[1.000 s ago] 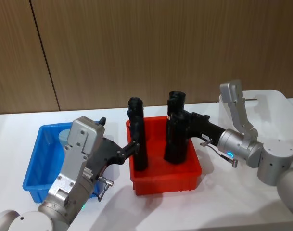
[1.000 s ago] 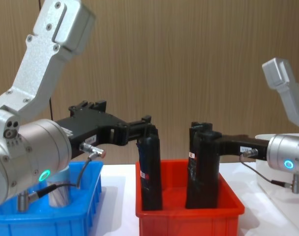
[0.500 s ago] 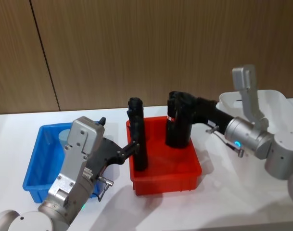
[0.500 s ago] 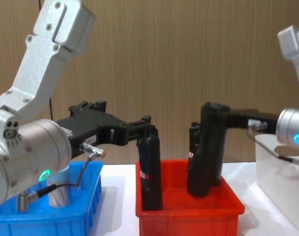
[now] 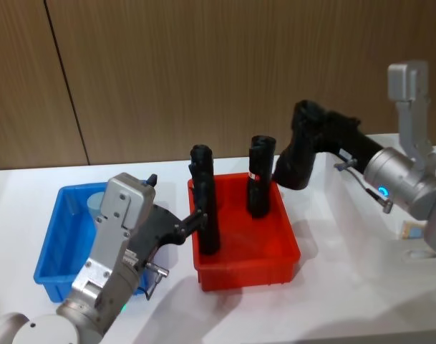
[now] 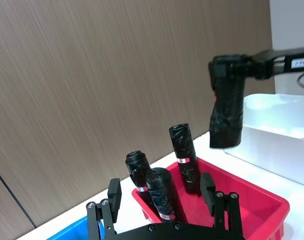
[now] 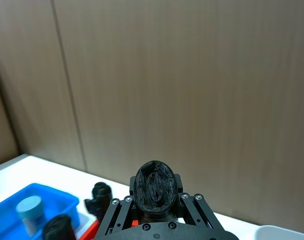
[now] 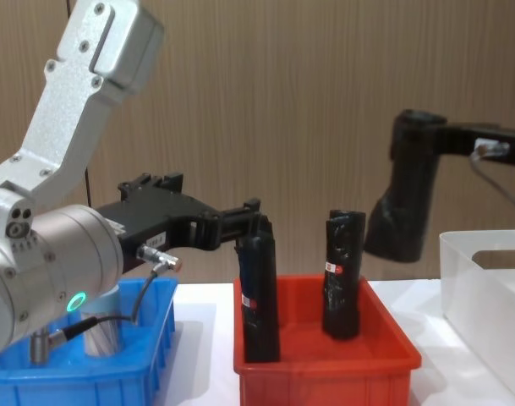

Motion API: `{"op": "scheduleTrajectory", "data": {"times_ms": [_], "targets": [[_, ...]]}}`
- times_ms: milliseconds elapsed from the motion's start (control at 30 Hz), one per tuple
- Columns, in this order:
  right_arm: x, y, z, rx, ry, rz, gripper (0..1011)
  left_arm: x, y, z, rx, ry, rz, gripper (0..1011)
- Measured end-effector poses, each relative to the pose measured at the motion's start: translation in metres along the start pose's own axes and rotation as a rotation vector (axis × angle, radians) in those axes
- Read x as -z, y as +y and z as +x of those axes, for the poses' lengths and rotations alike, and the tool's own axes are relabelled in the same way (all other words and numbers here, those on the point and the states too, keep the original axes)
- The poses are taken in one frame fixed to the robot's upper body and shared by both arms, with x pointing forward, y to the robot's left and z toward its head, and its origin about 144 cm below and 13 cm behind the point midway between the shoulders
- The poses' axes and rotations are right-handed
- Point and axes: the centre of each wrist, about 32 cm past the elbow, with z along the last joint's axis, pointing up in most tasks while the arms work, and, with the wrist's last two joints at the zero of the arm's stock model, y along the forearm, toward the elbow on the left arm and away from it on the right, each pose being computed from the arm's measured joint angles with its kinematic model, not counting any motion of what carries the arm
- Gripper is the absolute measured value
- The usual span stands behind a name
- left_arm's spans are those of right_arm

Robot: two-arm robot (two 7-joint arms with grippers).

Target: Pick the cotton swabs from the blue box and place them into the white box.

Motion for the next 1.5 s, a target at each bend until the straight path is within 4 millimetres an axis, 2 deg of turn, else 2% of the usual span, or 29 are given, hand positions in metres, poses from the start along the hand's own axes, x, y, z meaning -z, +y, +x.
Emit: {"op": "scheduleTrajectory", "data": {"times_ms": [300, 733, 1033, 1367, 1433, 1467, 1500], "targets": [[-0.024, -0.021, 0.004, 0.136, -0.034, 0.022, 352, 0.000, 0.000, 0.000, 0.000, 0.000, 0.000, 1000], [-0.038, -0.043, 0.017, 0.319, -0.072, 0.012, 352, 0.000, 0.000, 0.000, 0.000, 0.000, 0.000, 1000], [-0.034, -0.055, 0.035, 0.449, -0.071, -0.043, 352, 0.000, 0.000, 0.000, 0.000, 0.000, 0.000, 1000], [-0.019, -0.060, 0.054, 0.494, -0.025, -0.091, 352, 0.000, 0.000, 0.000, 0.000, 0.000, 0.000, 1000], [-0.016, -0.060, 0.057, 0.492, -0.013, -0.095, 396, 0.000, 0.000, 0.000, 0.000, 0.000, 0.000, 1000], [-0.015, -0.060, 0.058, 0.489, -0.009, -0.094, 461, 0.000, 0.000, 0.000, 0.000, 0.000, 0.000, 1000], [-0.013, -0.060, 0.060, 0.486, -0.003, -0.094, 461, 0.000, 0.000, 0.000, 0.000, 0.000, 0.000, 1000]]}}
